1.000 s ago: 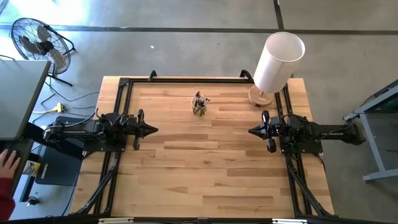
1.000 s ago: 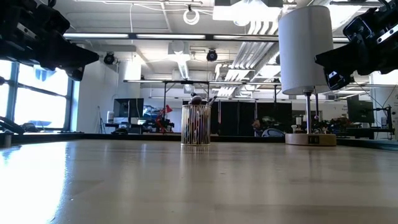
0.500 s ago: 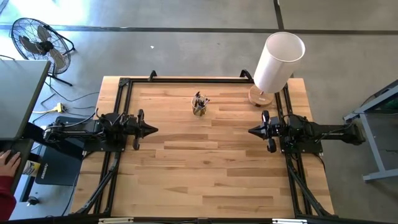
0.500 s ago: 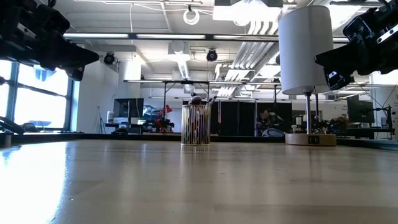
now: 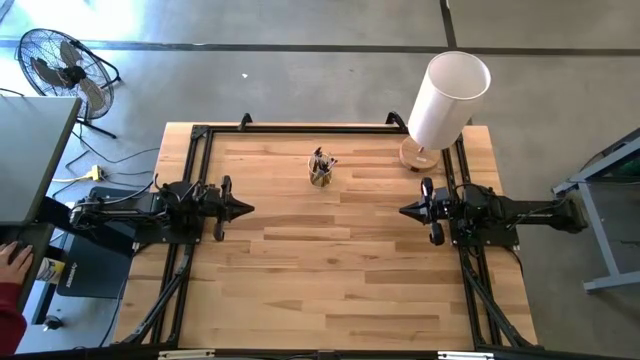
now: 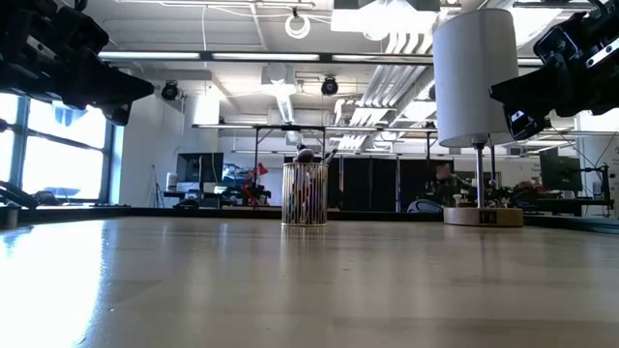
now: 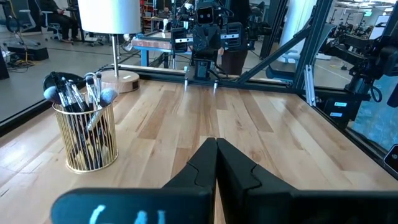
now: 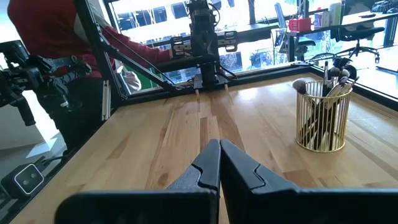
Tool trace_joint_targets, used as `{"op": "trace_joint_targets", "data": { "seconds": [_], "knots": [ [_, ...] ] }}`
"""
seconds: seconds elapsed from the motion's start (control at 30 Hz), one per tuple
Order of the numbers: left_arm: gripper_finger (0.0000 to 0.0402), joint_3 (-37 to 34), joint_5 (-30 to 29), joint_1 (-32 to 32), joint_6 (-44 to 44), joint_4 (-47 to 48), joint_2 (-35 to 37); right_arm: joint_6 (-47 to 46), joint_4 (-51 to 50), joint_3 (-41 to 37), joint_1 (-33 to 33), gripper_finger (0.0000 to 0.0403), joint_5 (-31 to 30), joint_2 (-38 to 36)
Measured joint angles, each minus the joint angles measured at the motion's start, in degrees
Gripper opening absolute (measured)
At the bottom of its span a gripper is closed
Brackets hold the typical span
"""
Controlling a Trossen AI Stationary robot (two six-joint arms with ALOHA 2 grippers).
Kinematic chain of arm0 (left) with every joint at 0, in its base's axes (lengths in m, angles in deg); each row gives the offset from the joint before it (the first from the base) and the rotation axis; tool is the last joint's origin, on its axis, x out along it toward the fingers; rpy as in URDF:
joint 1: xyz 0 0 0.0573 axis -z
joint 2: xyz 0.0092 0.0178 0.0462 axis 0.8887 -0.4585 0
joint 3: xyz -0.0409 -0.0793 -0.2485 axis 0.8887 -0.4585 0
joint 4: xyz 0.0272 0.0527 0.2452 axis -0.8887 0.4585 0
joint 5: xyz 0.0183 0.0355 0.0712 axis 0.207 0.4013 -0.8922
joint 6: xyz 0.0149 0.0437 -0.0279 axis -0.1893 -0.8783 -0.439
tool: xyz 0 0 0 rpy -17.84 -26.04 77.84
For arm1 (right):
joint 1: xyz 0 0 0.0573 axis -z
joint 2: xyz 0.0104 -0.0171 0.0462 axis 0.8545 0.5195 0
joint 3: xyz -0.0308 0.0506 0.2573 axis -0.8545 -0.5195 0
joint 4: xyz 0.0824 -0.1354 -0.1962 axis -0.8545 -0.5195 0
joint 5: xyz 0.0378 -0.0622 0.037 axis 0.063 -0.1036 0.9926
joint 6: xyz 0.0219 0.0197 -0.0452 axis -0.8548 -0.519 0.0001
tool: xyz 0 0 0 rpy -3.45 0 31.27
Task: Put items in baskets/containers
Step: Return to Home Position
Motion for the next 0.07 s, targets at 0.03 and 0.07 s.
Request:
{"op": "trace_joint_targets", "data": {
  "seconds": [0.03, 0.07],
  "knots": [
    [0.0001, 0.00, 0.00, -0.01, 0.00, 0.00, 0.01, 0.00, 0.01, 0.00, 0.00, 0.0001, -0.01, 0.00],
    [0.0001, 0.00, 0.00, 0.02, 0.00, 0.00, 0.00, 0.00, 0.00, 0.00, 0.02, 0.0001, 0.00, 0.00]
  ]
}}
